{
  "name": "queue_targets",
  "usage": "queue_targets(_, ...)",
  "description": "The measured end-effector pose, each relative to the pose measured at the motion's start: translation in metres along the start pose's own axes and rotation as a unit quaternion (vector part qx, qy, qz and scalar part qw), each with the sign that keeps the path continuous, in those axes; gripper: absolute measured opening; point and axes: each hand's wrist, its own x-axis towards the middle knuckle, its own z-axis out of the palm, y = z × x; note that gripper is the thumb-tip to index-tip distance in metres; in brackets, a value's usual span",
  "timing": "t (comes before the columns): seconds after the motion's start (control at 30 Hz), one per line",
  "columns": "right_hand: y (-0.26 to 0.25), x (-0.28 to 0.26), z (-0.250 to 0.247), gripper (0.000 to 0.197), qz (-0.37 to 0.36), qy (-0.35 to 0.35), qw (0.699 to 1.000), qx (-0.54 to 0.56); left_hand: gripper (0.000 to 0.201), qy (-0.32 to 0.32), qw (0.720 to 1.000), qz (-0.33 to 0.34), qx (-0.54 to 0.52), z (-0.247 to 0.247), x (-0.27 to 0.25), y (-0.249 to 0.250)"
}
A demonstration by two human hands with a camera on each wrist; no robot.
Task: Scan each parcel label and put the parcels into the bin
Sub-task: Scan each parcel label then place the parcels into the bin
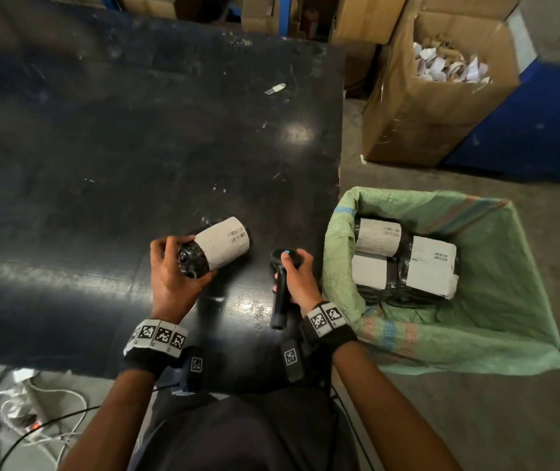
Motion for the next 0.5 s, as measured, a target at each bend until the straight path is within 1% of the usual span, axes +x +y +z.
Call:
queue_targets(0.07, -0.02, -0.019, 0.006, 0.061, -0.015, 0.01, 1.0, 0.007, 0.077, 0.004, 1.0, -0.012, 0.001, -0.003, -0.002, 0.002)
queue_targets(0.1, -0.025, -0.024, 0.008, 0.058, -0.022, 0.021, 1.0, -0.001, 0.077, 0.002, 1.0, -0.015, -0.001, -0.003, -0.003, 0.003)
queue_targets(0.2, -0.025, -0.025, 0.008, 0.059, -0.04, 0.068, 0.995, -0.066, 0.078, -0.014, 1.0, -0.009, -0.01, -0.006, -0.005, 0.007)
queue_targets(0.27, -0.026, -0.031, 0.002, 0.064, -0.054, 0.08, 0.983, -0.158, 0.078, -0.032, 0.999, -0.006, -0.019, -0.008, -0.005, 0.008)
queue_targets(0.3, -0.028, -0.036, -0.004, 0.065, -0.077, 0.079, 0.975, -0.19, 0.078, -0.04, 0.999, -0.004, -0.028, -0.008, -0.004, 0.008)
queue_targets(0.37, -0.031, -0.048, -0.019, 0.073, -0.168, 0.061, 0.965, -0.192, 0.078, -0.062, 0.996, 0.002, -0.062, -0.01, -0.003, 0.012)
queue_targets(0.43, -0.036, -0.064, -0.037, 0.087, -0.252, 0.013, 0.954, -0.163, 0.077, -0.099, 0.99, 0.004, -0.099, -0.01, -0.001, 0.019)
queue_targets(0.5, -0.042, -0.076, -0.055, 0.102, -0.312, -0.031, 0.933, -0.176, 0.076, -0.146, 0.98, 0.007, -0.136, -0.009, 0.0, 0.031)
